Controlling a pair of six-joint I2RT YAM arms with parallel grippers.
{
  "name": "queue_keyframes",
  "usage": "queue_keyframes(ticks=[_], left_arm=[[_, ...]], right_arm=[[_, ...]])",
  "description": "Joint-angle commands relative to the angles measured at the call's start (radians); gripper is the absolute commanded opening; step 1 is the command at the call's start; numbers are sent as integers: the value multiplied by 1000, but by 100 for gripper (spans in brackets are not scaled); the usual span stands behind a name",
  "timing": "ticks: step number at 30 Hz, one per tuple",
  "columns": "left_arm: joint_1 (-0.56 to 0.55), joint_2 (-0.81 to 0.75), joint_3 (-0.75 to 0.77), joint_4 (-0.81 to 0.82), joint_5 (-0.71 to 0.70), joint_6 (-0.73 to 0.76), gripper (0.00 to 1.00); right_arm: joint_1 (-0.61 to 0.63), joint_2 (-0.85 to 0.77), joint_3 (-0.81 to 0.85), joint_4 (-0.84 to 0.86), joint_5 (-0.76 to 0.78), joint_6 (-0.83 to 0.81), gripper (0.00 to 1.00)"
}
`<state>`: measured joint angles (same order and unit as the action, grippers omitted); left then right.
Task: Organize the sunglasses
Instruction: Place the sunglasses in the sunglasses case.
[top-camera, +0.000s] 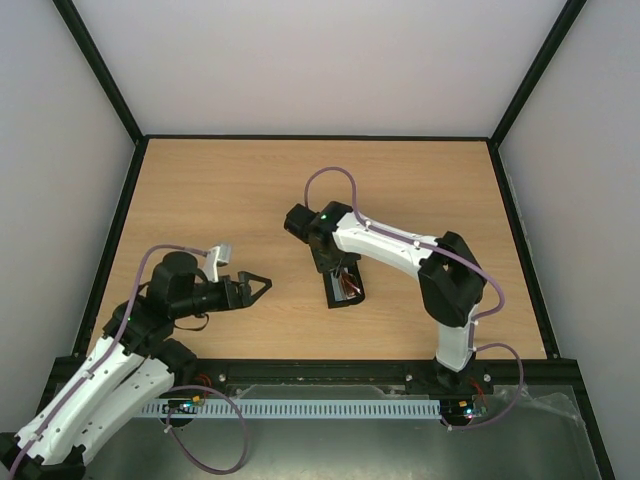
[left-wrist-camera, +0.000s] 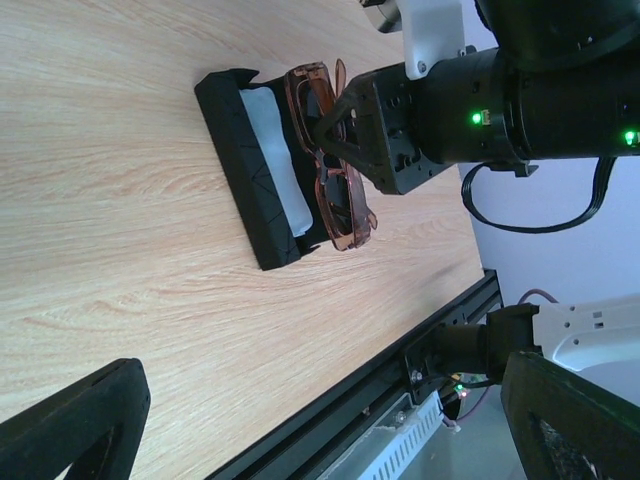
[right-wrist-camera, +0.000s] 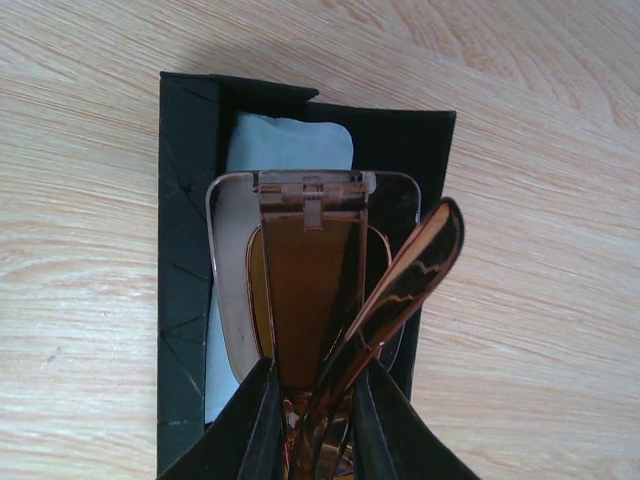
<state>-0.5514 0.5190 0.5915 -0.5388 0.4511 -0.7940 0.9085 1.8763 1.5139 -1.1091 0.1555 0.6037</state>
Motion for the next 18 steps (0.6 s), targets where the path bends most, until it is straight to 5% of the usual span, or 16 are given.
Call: queue_keyframes(ticks=[1, 18], left_arm=[[-3, -20, -19, -36, -14, -29, 99], [-4, 53, -34, 1, -47, -41, 99]], right_arm=[[-23, 24, -2, 45, 27, -52, 6], [-96, 82, -82, 176, -61, -123, 6]])
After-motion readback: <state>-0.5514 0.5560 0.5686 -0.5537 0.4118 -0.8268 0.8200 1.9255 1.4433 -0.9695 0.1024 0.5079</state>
